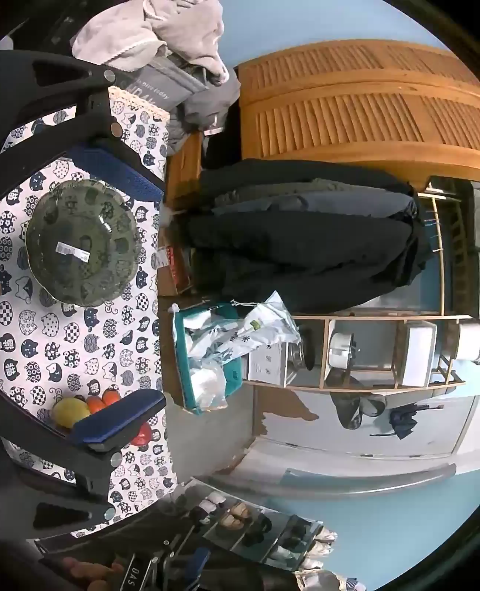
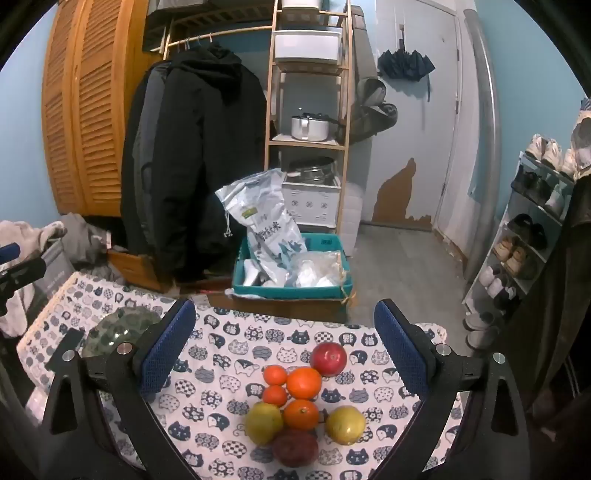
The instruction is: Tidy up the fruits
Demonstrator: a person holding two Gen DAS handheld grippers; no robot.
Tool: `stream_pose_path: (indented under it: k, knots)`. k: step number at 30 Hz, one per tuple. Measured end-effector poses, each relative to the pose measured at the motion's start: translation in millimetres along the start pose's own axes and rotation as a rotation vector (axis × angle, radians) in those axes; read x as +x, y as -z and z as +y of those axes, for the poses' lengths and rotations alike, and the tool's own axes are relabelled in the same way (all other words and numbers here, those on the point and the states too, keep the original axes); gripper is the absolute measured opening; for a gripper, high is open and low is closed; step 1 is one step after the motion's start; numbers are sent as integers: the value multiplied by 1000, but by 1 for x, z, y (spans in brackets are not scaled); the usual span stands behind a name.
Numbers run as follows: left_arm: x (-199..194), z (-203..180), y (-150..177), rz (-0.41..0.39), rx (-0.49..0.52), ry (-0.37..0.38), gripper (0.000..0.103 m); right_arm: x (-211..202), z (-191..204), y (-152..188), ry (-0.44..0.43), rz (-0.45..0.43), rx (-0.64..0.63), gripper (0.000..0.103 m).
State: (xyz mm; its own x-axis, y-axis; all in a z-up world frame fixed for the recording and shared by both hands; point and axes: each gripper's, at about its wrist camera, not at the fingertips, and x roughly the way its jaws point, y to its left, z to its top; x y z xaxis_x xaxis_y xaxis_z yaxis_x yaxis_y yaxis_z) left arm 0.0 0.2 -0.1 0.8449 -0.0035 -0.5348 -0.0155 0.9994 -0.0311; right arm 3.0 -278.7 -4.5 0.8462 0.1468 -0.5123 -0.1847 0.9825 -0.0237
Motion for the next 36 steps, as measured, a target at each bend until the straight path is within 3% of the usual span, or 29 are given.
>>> stream_pose_path:
  k: [36]
  knots:
    - [-1,-3,-2,4,1,36,102,2,-1,3,9,4,14,96]
